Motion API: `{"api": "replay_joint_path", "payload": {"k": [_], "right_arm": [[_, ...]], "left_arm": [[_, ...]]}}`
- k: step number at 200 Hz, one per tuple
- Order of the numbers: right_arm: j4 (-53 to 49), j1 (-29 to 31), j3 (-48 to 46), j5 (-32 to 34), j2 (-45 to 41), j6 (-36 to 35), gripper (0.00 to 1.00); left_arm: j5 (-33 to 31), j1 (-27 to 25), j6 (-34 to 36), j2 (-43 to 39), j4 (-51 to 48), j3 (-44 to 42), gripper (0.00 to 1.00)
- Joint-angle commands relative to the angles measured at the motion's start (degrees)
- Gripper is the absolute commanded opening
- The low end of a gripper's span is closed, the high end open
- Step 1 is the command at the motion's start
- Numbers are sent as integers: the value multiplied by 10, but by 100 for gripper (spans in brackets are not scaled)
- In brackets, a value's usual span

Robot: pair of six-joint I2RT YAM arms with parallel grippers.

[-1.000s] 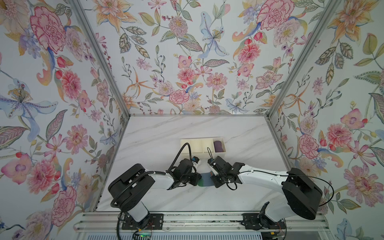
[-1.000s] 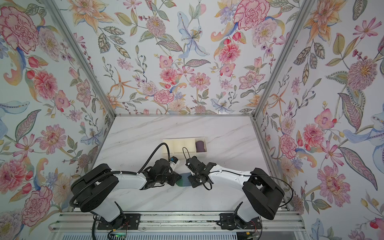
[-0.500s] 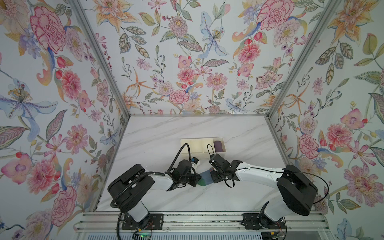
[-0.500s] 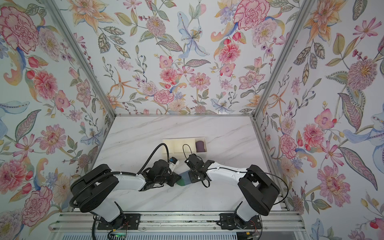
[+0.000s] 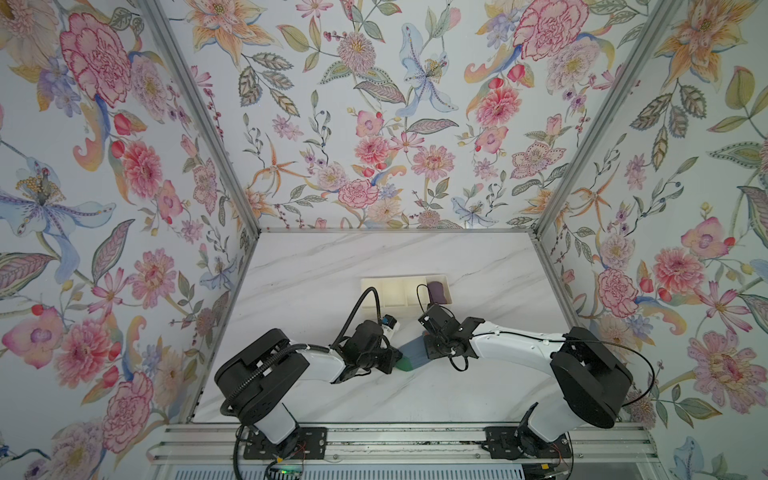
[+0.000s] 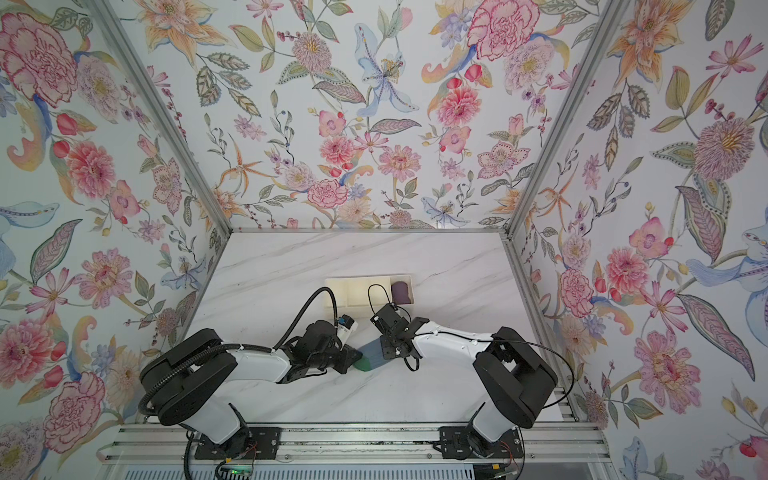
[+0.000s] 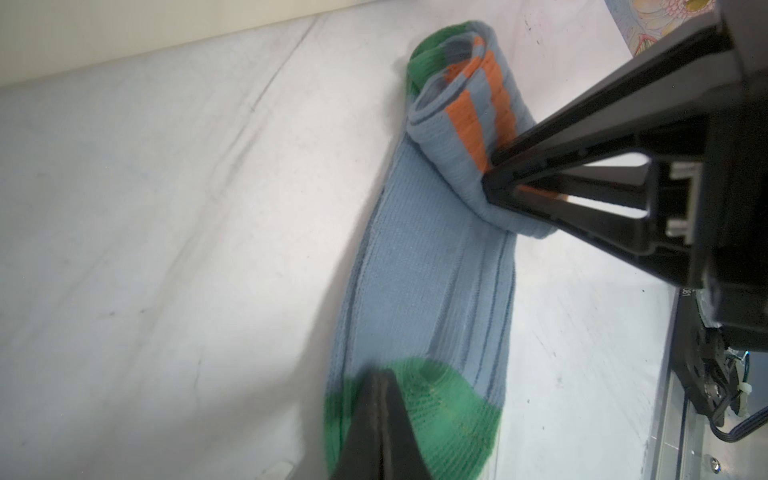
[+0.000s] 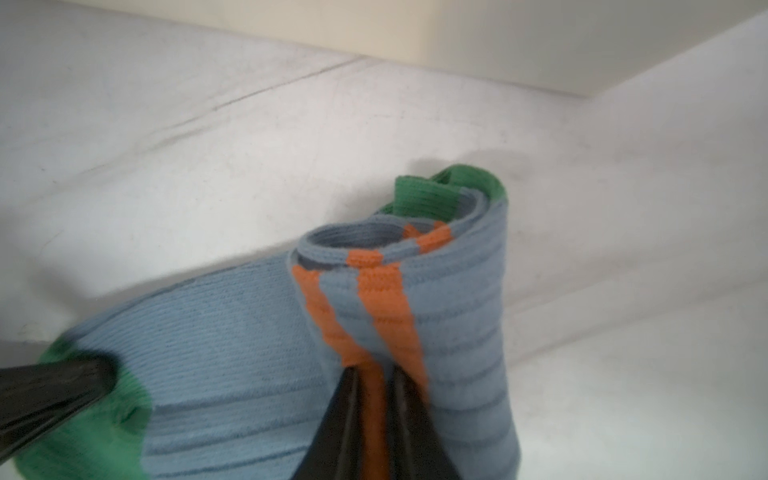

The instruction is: Roll the socks

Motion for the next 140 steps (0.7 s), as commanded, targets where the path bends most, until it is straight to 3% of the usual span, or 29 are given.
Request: {"api": "replay_joint_path", "payload": {"k": [1,38,140], "right_arm": [[-10,-6,-6,11,24,11,19],[13,3,-8,-40,36,0,19],[72,-11,-49,-156,-21,-3,38]], "left_arm": [[-9,6,7,25,-124,-33,0],[-9,8,14,22,-135,-24,0],[-5,17,57,-4,-214,84,0]]}}
